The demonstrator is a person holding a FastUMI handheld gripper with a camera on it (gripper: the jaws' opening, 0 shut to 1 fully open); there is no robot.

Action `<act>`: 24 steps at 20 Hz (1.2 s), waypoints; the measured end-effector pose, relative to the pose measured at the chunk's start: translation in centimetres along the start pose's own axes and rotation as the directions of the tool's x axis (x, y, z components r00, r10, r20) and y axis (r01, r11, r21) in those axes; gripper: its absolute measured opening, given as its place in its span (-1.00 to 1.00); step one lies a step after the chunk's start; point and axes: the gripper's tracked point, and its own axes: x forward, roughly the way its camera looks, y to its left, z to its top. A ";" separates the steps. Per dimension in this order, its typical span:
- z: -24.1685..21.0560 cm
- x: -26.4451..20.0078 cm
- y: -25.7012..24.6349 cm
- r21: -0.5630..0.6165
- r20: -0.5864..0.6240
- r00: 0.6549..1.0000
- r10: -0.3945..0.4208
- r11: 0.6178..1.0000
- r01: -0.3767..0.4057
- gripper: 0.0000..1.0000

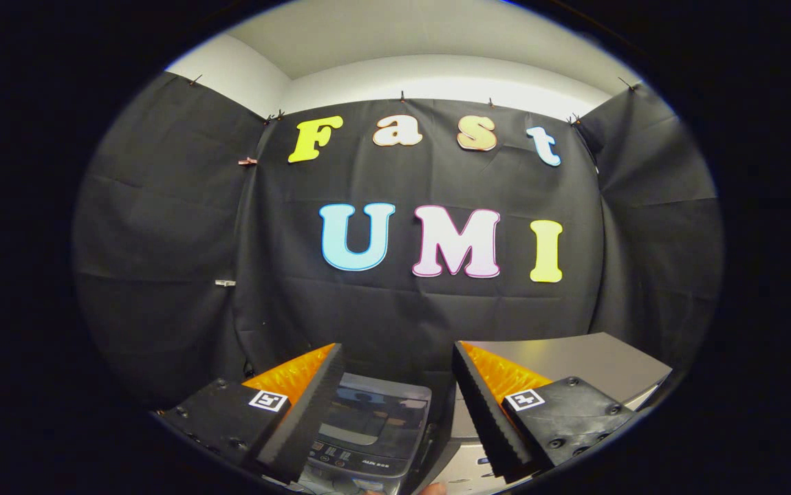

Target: Put the clothes into the washing machine and then close the washing machine lid.

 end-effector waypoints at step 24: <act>0.6 -2.2 -5.5 0.091 0.005 0.992 -0.124 0.988 0.123 0.98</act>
